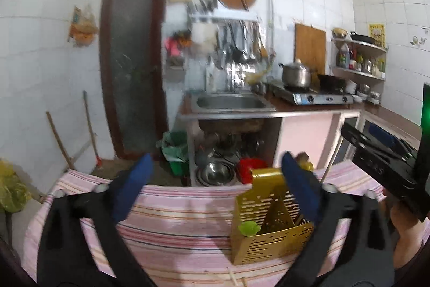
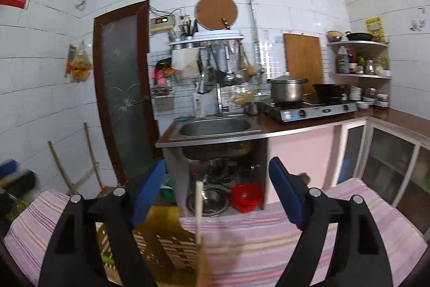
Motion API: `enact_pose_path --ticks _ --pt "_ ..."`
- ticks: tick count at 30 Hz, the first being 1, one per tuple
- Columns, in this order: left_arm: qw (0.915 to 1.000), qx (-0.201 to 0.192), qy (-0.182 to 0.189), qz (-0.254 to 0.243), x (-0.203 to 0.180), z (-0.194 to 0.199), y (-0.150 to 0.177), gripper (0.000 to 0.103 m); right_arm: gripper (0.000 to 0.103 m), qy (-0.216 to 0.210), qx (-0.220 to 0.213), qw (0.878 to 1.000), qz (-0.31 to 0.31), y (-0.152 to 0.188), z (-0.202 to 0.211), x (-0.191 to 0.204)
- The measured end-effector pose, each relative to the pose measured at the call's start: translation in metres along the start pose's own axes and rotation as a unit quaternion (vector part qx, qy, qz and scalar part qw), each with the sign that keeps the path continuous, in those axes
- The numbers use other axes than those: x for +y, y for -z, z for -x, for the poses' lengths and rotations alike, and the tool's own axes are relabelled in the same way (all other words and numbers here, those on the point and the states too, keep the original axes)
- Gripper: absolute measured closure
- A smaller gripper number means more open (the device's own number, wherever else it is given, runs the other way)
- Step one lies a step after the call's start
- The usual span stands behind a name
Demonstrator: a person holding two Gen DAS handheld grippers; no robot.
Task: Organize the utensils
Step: 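Open both tools and withdraw them back toward the chopsticks on the table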
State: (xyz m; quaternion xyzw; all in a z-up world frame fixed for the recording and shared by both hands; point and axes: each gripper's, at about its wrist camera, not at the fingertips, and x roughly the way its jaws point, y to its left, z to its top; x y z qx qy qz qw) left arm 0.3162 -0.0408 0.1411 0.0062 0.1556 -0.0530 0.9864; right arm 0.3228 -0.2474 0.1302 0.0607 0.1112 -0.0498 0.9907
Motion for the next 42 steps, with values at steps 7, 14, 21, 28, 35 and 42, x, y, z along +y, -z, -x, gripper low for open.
enact_pose_path --ticks 7,14,21,28,35,42 --pt "0.9998 0.008 -0.016 0.002 0.024 0.06 0.007 0.005 0.017 0.031 0.037 0.999 -0.007 0.011 0.058 -0.015" --pt "0.9975 0.057 -0.041 0.009 0.041 0.079 0.061 0.005 0.016 0.033 0.06 0.998 0.007 0.049 0.107 -0.005" --pt "0.9915 0.118 -0.055 0.002 0.05 0.07 0.119 0.005 0.015 0.022 0.099 0.994 0.041 0.11 0.121 0.02" --pt "0.9869 0.145 -0.07 0.008 0.059 0.058 0.165 0.005 0.015 0.009 0.127 0.991 0.048 0.143 0.115 0.031" --pt "0.9818 0.182 -0.053 0.007 0.059 0.041 0.187 0.005 0.016 0.02 0.169 0.984 0.06 0.166 0.098 0.032" --pt "0.9717 0.231 -0.046 -0.008 0.046 0.028 0.203 0.005 0.016 0.032 0.204 0.976 0.069 0.18 0.081 0.035"
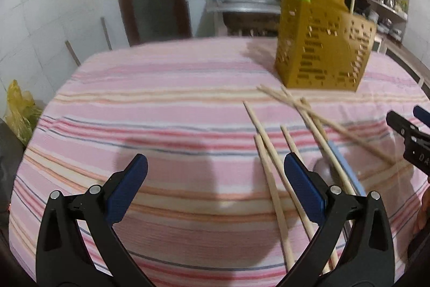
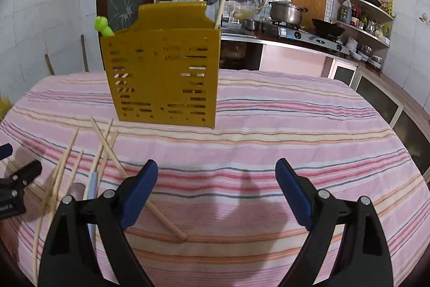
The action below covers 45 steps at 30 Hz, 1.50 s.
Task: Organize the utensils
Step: 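Open both tools and withdraw them back toward the chopsticks on the table, then grasp a chopstick with the left tool while the right tool grasps another chopstick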
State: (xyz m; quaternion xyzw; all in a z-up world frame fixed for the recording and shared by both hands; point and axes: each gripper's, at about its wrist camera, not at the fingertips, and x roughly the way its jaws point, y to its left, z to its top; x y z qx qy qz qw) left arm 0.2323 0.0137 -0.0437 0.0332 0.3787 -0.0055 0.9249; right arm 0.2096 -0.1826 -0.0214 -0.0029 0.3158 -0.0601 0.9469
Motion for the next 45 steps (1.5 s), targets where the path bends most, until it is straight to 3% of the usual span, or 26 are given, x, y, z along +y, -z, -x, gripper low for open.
enact_pose_path --ticks 8,14,21,28,30,37,45 --pt "0.9984 0.05 0.025 0.01 -0.005 -0.014 0.004 0.006 0.016 0.0 0.008 1.0 0.018 0.002 -0.003 0.007" --pt "0.9966 0.073 0.034 0.018 -0.003 -0.019 0.004 0.015 0.016 -0.013 0.022 1.0 0.011 0.002 -0.007 0.005" --pt "0.996 0.081 0.037 0.009 -0.003 -0.02 0.003 0.048 0.016 -0.053 0.048 0.997 0.008 -0.014 -0.024 0.021" --pt "0.9946 0.091 0.048 -0.011 -0.019 -0.023 -0.004 0.079 0.016 -0.056 0.065 0.996 0.017 -0.012 -0.034 0.033" --pt "0.9938 0.093 0.058 -0.019 -0.023 -0.023 -0.004 0.094 0.016 -0.053 0.069 0.996 0.019 -0.012 -0.036 0.034" --pt "0.9942 0.084 0.059 -0.031 -0.017 -0.023 -0.009 0.098 0.016 -0.052 0.069 0.996 0.024 -0.017 -0.037 0.043" --pt "0.9951 0.085 0.039 0.03 0.038 -0.038 -0.022 0.098 0.016 -0.084 0.073 0.992 0.053 -0.034 -0.046 0.072"
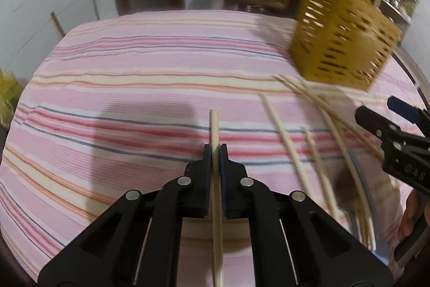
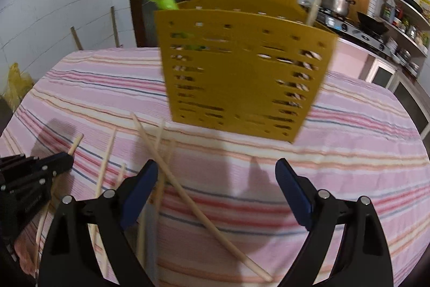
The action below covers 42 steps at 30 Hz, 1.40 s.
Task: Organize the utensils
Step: 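Grasp a chopstick with the left tool while the right tool grasps another chopstick, then lift both chopsticks and lower them into the yellow holder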
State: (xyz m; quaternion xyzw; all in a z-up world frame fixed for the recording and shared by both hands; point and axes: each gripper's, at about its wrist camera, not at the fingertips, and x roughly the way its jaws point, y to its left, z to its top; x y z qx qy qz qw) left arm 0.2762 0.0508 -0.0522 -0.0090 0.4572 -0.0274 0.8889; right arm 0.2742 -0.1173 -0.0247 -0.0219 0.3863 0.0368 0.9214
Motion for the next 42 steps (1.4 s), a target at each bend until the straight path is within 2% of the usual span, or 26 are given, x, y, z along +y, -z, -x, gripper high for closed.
enact_pose_path --ticks 3,6,9,15,17,19,22,28,29,36,42 --pt "0.9998 0.003 0.014 0.012 0.011 -0.003 -0.003 0.098 0.016 -0.006 0.007 1.0 0.021 -0.009 -0.008 0.015" --pt "1.0 0.001 0.005 0.0 0.008 -0.002 -0.002 0.098 0.02 -0.017 0.02 0.999 0.046 -0.015 -0.018 0.032" --pt "0.9999 -0.002 -0.004 -0.01 0.006 -0.001 0.0 0.098 0.033 -0.018 0.032 0.997 0.068 -0.018 -0.028 0.044" --pt "1.0 0.0 0.006 0.001 0.009 -0.005 -0.003 0.098 0.052 -0.021 0.05 0.996 0.077 -0.025 -0.046 0.055" --pt "1.0 -0.001 0.006 0.001 0.009 -0.006 -0.003 0.098 0.062 -0.023 0.053 0.995 0.081 -0.026 -0.049 0.061" --pt "1.0 -0.001 0.006 0.001 0.009 -0.007 -0.003 0.098 0.076 -0.024 0.054 0.995 0.085 -0.03 -0.055 0.064" --pt "1.0 -0.002 0.009 0.003 0.009 -0.008 -0.005 0.098 0.088 -0.02 0.054 0.995 0.085 -0.032 -0.055 0.065" --pt "0.9999 -0.01 0.009 0.001 0.008 -0.005 -0.006 0.098 0.095 -0.02 0.039 0.998 0.05 -0.03 -0.041 0.05" --pt "0.9999 -0.012 0.012 0.003 0.008 -0.004 -0.006 0.098 0.095 -0.032 0.035 0.998 0.033 -0.029 -0.036 0.044" --pt "0.9991 -0.038 0.019 0.004 0.004 0.012 -0.004 0.098 0.097 -0.022 0.0 1.0 -0.008 -0.015 0.001 0.007" --pt "0.9954 -0.089 0.034 -0.003 -0.004 0.049 -0.005 0.098 0.097 -0.029 -0.05 0.997 -0.059 -0.002 0.045 -0.024"
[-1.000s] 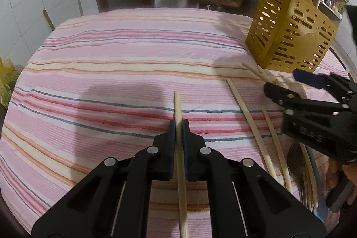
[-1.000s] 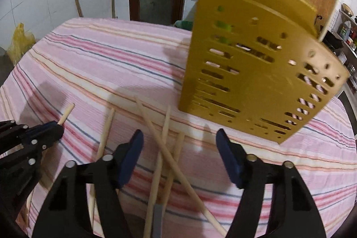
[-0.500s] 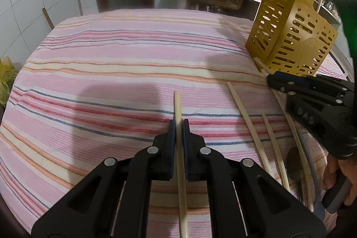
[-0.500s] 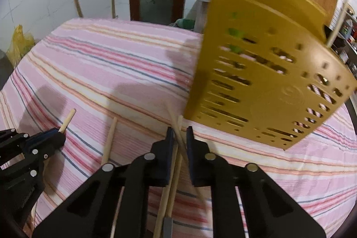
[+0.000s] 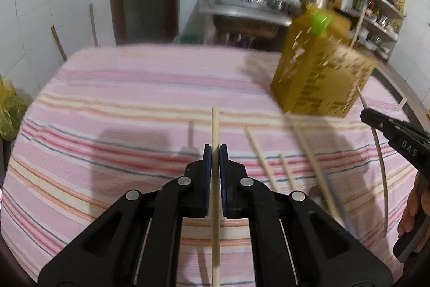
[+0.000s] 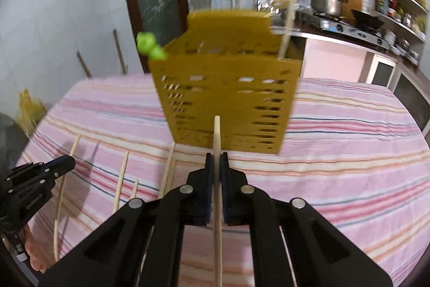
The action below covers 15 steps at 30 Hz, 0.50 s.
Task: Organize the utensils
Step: 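Lift both chopsticks and lower them into the yellow holder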
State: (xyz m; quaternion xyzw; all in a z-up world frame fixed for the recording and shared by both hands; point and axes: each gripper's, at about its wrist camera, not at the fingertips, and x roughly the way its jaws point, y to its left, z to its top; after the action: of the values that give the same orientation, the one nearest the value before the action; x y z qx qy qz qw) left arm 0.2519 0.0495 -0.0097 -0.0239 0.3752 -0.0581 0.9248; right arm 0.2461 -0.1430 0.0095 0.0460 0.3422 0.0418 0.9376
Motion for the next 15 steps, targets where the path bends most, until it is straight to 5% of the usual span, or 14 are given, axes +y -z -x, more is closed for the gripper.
enact_pose_path --ticks 15 --pt "0.9901 -0.139 0.02 -0.003 -0.007 0.106 -0.003 0.098 0.097 -0.003 -0.195 0.979 -0.066 0.024 0.091 -0.032"
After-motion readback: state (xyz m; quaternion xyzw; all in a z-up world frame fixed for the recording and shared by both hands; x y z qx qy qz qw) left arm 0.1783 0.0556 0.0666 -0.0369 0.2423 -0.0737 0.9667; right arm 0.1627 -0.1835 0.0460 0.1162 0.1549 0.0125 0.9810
